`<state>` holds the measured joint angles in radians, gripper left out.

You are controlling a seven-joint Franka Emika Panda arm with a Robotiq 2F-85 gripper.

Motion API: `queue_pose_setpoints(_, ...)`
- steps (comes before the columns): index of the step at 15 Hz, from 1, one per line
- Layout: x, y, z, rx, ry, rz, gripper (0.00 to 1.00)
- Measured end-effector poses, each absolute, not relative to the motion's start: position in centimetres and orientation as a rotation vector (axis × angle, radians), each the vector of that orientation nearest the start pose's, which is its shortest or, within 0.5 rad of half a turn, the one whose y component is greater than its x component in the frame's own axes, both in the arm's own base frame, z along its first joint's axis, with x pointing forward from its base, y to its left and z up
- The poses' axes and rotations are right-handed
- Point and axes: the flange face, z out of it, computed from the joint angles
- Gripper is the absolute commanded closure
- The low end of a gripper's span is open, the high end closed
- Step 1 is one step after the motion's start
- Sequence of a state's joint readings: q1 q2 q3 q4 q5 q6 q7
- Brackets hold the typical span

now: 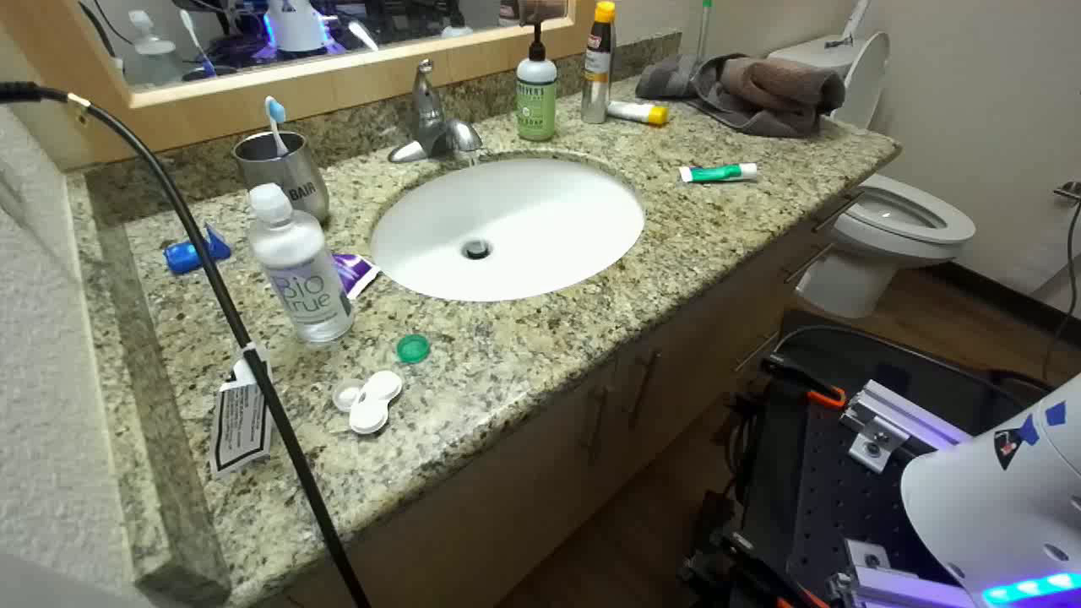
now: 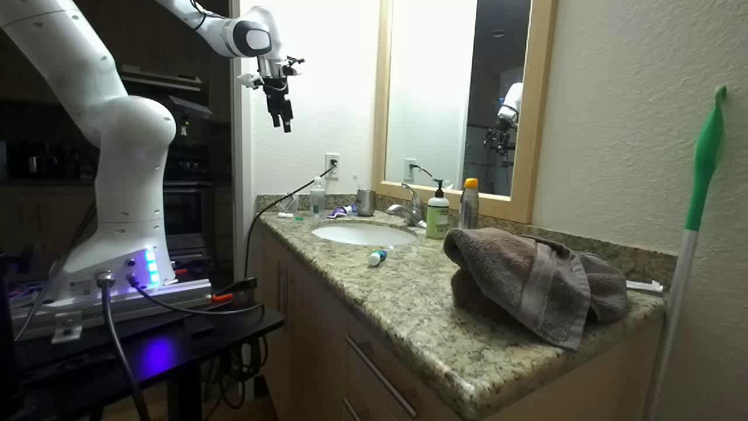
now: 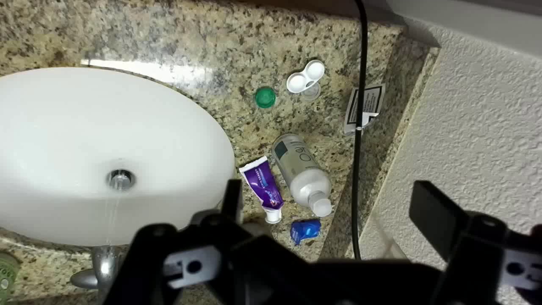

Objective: Close the tap

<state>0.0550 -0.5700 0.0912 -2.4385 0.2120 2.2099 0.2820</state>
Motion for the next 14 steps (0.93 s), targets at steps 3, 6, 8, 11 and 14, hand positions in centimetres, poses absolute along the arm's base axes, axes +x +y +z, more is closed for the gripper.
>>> queue_pose_setpoints(3,40.4,6.9,53.6,-2.862,0.383,-0.432,0.00)
queue_pose_setpoints(6,39.6,4.0,49.1,-2.758,0.576,-0.309,0.00)
queue_pose_setpoints(8,38.2,2.1,44.3,-2.683,0.708,-0.205,0.00)
queue_pose_setpoints(11,35.3,0.1,37.7,-2.565,0.900,-0.075,0.00)
queue_pose_setpoints(14,34.0,-0.5,35.6,-2.520,0.969,-0.037,0.00)
